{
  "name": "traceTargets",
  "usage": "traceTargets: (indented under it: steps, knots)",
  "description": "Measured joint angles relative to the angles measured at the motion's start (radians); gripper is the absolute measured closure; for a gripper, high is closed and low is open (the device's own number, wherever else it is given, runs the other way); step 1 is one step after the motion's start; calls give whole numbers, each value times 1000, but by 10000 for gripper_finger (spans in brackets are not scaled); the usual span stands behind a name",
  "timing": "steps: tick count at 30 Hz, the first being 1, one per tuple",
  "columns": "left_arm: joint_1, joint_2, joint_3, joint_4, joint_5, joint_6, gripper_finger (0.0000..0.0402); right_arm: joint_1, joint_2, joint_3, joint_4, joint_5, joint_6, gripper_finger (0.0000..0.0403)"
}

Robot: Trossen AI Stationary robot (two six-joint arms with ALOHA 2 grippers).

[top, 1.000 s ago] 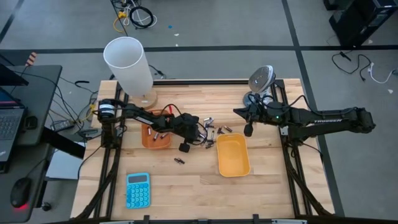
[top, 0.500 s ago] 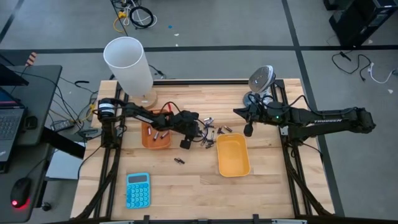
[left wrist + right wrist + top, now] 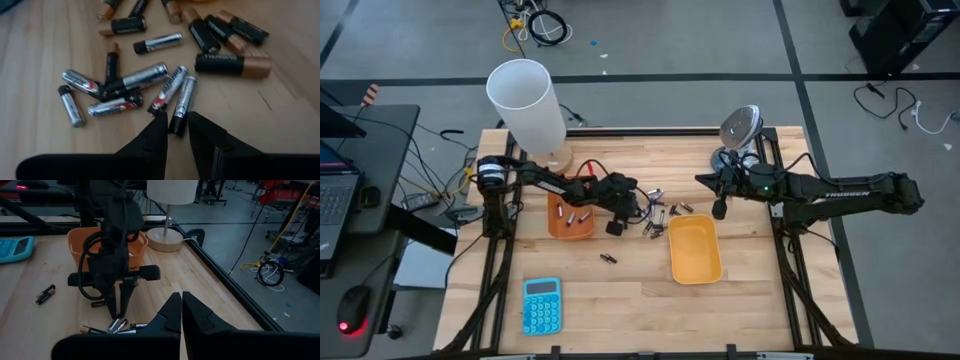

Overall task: Sort batteries
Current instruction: Put the silver battery into the orange bin

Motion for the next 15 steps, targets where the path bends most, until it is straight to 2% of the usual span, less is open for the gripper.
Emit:
traceTargets:
  steps: [15]
  knots:
    - [9,0,-4,-19,65,-26,324,0,0,0,0,0,3,400]
